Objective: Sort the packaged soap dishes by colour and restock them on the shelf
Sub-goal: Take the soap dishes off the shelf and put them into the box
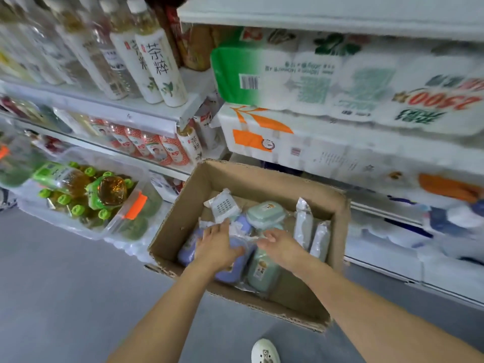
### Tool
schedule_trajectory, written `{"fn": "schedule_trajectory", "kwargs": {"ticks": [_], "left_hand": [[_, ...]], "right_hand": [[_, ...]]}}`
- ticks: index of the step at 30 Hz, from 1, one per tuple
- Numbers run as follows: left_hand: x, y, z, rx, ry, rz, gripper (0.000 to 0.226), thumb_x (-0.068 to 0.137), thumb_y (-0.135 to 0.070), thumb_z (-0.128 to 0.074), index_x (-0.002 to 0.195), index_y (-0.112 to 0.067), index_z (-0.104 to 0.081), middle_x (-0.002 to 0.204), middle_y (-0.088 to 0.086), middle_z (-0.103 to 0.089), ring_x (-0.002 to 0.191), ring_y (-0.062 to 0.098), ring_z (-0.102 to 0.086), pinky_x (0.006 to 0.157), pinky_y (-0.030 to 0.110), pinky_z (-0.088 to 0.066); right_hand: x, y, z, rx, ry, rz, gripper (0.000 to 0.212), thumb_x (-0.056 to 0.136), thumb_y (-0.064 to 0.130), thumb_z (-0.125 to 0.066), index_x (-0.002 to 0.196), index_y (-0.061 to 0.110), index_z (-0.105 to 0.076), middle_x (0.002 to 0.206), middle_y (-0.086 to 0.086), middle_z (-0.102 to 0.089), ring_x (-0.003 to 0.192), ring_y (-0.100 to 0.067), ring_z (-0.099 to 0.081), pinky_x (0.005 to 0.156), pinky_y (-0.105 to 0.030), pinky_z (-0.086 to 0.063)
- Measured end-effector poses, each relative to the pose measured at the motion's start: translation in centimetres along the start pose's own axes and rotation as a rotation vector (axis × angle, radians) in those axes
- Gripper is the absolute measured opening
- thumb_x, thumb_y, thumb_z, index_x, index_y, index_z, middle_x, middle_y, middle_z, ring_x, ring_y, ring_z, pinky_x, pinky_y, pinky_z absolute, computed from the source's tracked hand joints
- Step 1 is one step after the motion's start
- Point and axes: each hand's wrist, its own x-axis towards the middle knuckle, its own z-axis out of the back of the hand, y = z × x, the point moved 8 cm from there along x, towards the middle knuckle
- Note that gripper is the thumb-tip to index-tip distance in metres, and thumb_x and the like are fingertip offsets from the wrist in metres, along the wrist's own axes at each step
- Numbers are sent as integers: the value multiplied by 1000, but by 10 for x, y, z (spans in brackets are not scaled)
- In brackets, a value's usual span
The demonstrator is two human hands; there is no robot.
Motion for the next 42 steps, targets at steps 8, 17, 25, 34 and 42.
{"fn": "schedule_trajectory", "kwargs": {"ticks": [8,17,25,34,42], "left_hand": [[-152,-210,59,-54,-475,-376,68,85,-59,-52,134,-13,-54,121,7,-64,113,30,-60,91,42,-49],[-335,-494,24,-79,-713,-793,62,90,-61,-40,133,-19,-55,120,-1,-64,110,24,-59,88,39,-50],[-458,-702,-52,-89,-667,-1047,70,87,-64,-40,141,-19,-46,127,0,-59,116,23,-54,92,40,-48],[-524,-870,-109,-24,-600,-1263,68,89,-63,-40,141,-19,-46,128,2,-58,115,24,-55,93,41,-48],[-541,-1022,-146,-13,-565,-1388,70,91,-58,-52,149,-24,-34,140,-2,-48,127,18,-46,103,33,-37]], "right_hand": [[-183,-27,183,-796,-390,373,64,91,41,-51,149,28,-26,146,-1,-39,130,-25,-39,99,-37,-36],[-428,-182,404,-791,-1000,367,52,82,48,-55,126,20,-58,127,-3,-60,112,-28,-59,87,-45,-49],[-610,-329,536,-679,-1257,283,54,83,35,-65,131,16,-51,132,-9,-54,115,-31,-54,86,-47,-51],[-708,-442,632,-617,-1430,95,57,89,35,-62,141,19,-44,141,-2,-47,129,-22,-44,99,-40,-42],[-739,-513,750,-566,-1470,44,53,93,38,-54,142,23,-39,145,2,-40,131,-20,-38,101,-40,-38]]}}
